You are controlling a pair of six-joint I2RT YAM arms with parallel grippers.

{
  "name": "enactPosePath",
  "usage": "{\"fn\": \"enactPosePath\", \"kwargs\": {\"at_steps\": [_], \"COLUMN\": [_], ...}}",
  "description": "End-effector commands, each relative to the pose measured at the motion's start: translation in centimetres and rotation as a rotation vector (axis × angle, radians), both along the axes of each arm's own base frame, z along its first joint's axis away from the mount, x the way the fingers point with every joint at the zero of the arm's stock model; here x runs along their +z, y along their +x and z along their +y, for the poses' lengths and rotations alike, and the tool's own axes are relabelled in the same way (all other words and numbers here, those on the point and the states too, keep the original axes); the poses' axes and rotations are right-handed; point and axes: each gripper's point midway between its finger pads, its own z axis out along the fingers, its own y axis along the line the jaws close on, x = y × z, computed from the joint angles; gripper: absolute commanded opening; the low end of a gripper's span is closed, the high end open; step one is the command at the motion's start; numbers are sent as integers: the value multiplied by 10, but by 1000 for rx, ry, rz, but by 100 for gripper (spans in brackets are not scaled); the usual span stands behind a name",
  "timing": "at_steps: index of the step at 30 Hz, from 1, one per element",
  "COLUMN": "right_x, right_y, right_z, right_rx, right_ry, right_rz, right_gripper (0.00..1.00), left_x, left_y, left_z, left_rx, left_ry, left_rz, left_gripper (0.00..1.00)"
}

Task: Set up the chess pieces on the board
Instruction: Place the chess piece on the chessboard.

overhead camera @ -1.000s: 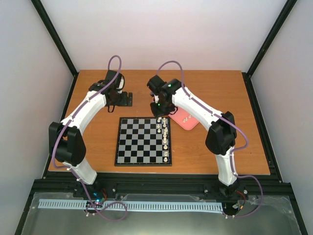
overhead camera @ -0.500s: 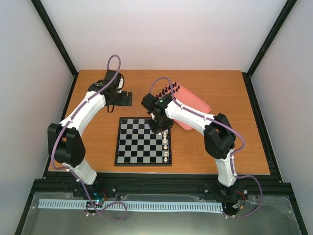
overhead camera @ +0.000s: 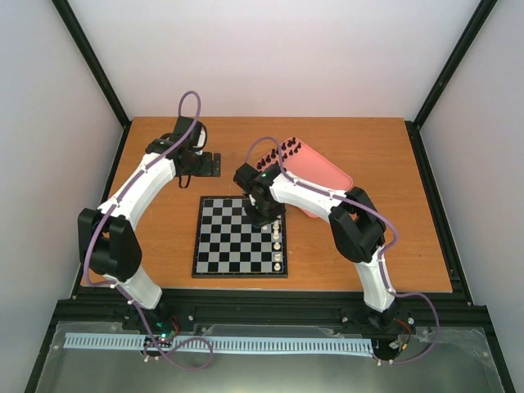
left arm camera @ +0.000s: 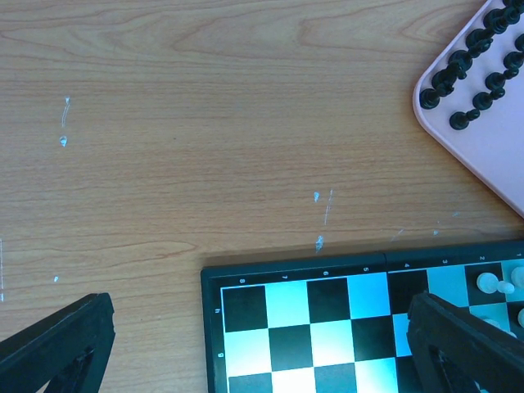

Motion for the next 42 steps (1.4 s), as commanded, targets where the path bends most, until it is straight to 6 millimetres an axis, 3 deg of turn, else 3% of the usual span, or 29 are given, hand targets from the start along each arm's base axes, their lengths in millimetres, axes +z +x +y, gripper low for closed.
{"fn": "enactPosePath", "kwargs": {"at_steps": [1, 25, 36, 42], "right_x": [-8, -31, -35, -23], "right_y": [2, 5, 4, 7], "right_z": [7, -1, -2, 4], "right_rx": [23, 49, 59, 67], "right_ry": [-4, -52, -61, -34], "right_rz": [-12, -24, -16, -22], "right_gripper": [3, 4, 17, 21], "left_x": [12, 8, 5, 6], "left_y": [1, 2, 2, 4], "left_z": [2, 1, 2, 1], "left_rx": [9, 8, 9, 9], "left_ry": [0, -1, 3, 1], "left_rz": [-40, -32, -25, -24], "left_gripper": [100, 100, 100, 100]}}
